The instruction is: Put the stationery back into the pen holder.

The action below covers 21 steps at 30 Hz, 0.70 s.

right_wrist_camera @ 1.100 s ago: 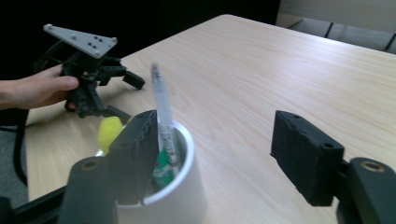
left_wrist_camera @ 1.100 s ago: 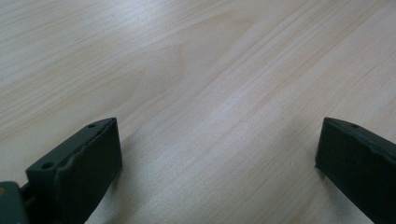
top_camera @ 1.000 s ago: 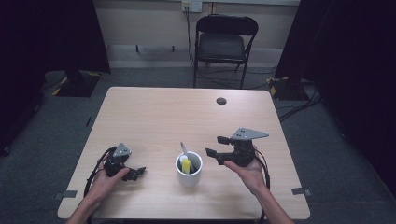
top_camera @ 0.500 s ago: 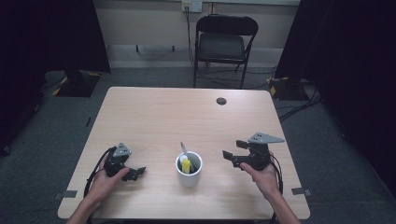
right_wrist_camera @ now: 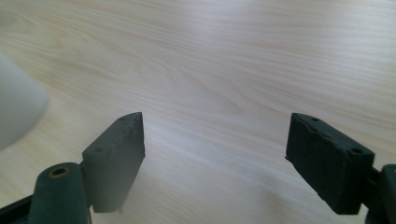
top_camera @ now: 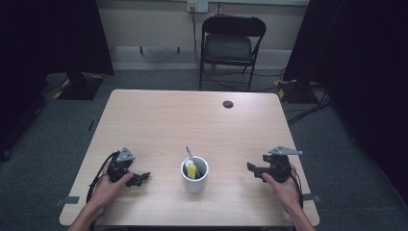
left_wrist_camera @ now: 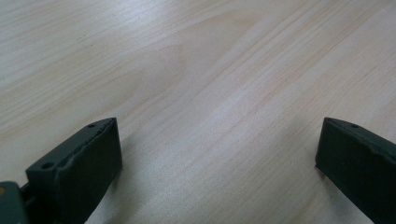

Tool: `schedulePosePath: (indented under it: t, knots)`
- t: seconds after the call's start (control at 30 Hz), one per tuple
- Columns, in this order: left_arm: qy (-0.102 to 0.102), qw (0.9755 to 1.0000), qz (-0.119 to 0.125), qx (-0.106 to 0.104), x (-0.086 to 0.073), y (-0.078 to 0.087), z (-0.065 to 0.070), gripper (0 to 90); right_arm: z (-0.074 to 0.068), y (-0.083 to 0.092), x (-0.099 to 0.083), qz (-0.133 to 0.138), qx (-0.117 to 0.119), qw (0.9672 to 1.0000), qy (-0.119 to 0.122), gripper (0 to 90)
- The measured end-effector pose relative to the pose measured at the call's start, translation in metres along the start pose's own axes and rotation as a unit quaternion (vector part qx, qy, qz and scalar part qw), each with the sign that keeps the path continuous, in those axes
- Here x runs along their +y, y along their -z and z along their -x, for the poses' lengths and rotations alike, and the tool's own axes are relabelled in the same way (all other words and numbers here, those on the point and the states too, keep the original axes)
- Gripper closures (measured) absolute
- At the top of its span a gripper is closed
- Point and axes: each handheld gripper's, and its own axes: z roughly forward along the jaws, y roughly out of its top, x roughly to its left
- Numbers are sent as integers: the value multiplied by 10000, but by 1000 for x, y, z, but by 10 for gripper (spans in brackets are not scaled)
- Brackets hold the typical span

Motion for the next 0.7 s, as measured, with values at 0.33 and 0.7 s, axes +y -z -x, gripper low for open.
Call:
schedulePosePath:
  t: [0.33, 0.7]
  knots:
    - [2, 10000, -3, -3, 0, 0, 0, 0, 15, -15, -15, -523, -643, 9965, 139, 195]
    - [-18, 10000, -10, 1, 0, 0, 0, 0, 15, -23, -24, -319, -890, 9953, 204, 145]
